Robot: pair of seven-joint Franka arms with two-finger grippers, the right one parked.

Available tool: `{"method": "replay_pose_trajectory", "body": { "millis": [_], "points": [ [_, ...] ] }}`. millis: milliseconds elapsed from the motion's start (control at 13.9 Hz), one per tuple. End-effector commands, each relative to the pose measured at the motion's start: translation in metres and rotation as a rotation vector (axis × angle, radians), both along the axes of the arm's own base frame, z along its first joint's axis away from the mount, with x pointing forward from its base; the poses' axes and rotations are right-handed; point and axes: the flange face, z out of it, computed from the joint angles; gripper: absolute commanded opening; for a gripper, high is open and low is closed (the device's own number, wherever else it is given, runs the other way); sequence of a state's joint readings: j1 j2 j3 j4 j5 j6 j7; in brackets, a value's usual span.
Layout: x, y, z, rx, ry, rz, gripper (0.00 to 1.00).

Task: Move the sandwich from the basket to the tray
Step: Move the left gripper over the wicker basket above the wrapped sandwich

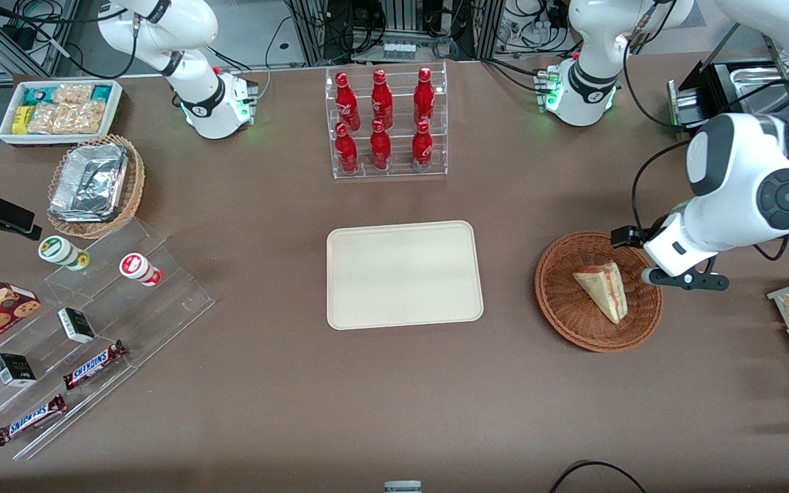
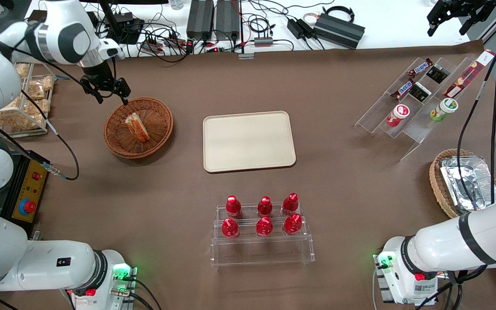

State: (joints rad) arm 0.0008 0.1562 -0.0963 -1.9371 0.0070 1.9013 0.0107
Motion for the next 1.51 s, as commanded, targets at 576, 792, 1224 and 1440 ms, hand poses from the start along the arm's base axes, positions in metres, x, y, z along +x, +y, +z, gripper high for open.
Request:
{"method": "replay_pose_trajectory", "body": {
  "millis": [576,792,1224,1440],
  "points": [
    [-0.008,0.000,-0.052,0.044,-0.127,0.512,1.00],
    [-0.002,-0.002,-0.062,0.072,-0.119,0.760,1.00],
    [0.004,-0.004,-0.086,0.087,-0.079,0.929,1.00],
    [0.008,-0.006,-0.104,0.082,-0.081,0.930,1.00]
  ]
}}
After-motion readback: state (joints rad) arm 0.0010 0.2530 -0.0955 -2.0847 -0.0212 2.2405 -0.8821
